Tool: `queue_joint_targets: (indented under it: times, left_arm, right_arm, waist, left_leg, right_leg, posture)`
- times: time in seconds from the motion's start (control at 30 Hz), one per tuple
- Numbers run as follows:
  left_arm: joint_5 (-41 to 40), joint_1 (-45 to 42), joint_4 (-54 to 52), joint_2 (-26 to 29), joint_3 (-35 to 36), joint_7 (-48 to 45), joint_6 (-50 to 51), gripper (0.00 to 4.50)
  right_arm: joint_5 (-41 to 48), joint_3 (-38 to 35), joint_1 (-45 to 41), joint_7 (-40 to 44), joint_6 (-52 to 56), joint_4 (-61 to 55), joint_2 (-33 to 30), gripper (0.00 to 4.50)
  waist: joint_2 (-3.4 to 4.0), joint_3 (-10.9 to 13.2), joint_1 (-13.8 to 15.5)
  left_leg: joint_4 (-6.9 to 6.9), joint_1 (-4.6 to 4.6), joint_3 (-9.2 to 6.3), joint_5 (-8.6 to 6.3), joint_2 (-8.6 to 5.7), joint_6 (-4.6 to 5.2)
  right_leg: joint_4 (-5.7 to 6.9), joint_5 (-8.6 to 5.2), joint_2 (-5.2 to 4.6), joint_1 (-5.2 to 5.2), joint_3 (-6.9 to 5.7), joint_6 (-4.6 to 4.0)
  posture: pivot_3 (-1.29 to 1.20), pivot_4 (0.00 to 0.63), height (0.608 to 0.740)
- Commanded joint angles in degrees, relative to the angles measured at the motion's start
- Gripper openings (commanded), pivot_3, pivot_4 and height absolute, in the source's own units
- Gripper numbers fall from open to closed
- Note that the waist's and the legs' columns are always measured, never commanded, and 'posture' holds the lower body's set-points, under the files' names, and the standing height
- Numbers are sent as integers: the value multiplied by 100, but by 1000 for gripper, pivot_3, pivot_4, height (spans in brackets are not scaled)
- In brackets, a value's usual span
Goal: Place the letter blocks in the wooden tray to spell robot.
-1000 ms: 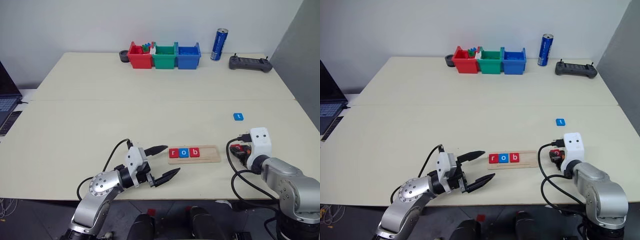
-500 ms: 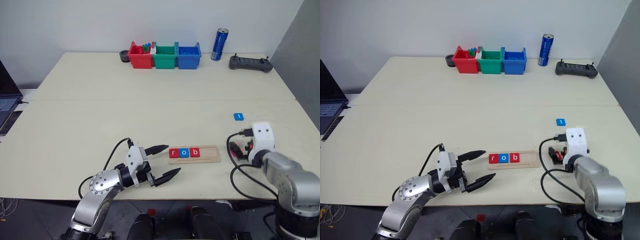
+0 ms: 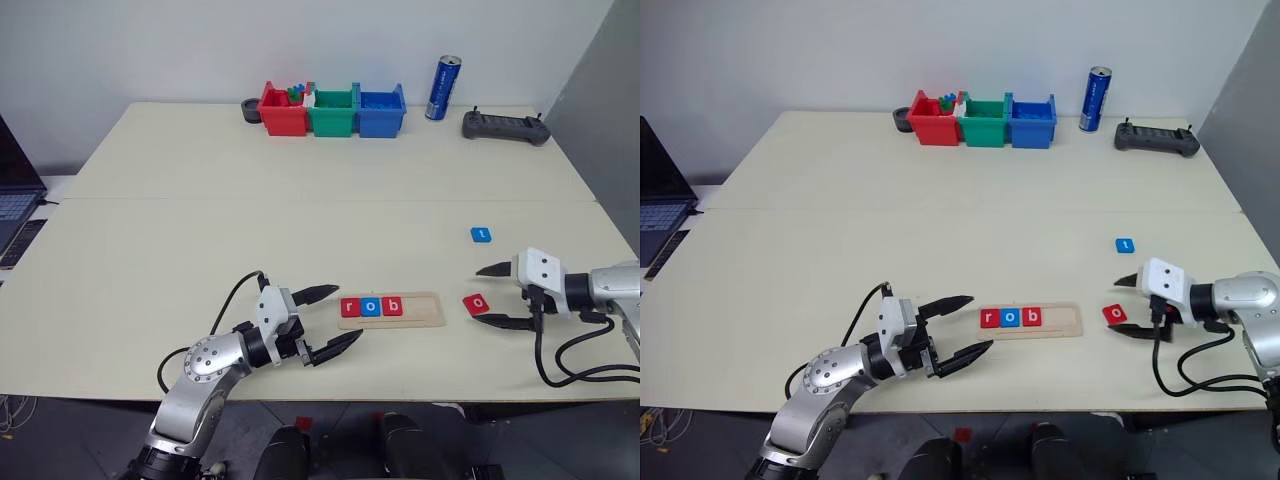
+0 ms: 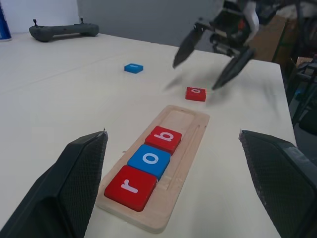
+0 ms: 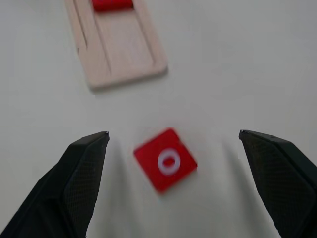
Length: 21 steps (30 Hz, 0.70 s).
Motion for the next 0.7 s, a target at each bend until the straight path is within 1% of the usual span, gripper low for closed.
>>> queue_joint_targets:
  times: [0.03,0.2,0.43,0.53,0.63,0.7]
  left_arm:
    - [3,-28,-85,-58,-71,-31,-141,4500]
    - [7,23,-126,-48,-67,-28,-132,4500]
    - [-4,106,-169,-4,-33,-22,-137,4500]
    - [-13,137,-194,16,-18,-19,-134,4500]
    - [-16,166,-171,40,2,-31,-165,4500]
    - [-15,172,-156,53,3,-41,-184,4500]
  right_arm:
    - [-301,244,-605,345,-939,885,137,4459]
    - [-586,585,-1180,664,-1525,1873,411,4459]
    - [-646,709,-1356,946,-1814,2390,462,4459]
    - [-601,693,-1355,995,-1798,2424,479,3863]
    - [-567,684,-1331,1070,-1776,2373,483,2877]
    - [-534,655,-1324,1059,-1733,2312,498,2119]
  waist:
    - [2,1,-26]
    - [0,2,-26]
    - [-1,2,17]
    - [0,2,18]
    - [0,2,18]
    - [0,2,16]
  left_leg:
    - [-1,5,4,0,2,0]
    - [0,15,3,1,8,-1]
    - [2,16,0,1,4,-1]
    - [2,17,-1,1,3,-1]
    - [3,19,-2,1,3,-1]
    - [3,25,0,1,3,-1]
  right_leg:
    - [6,0,2,0,4,-2]
    - [14,-1,10,4,8,-5]
    - [13,0,4,10,8,-6]
    - [13,0,3,14,7,-6]
    - [13,0,3,16,7,-6]
    - [14,0,3,21,8,-6]
  posture:
    - [0,150,740]
    - [0,150,740]
    - [0,150,740]
    - [0,150,740]
    - [0,150,740]
    - [0,150,740]
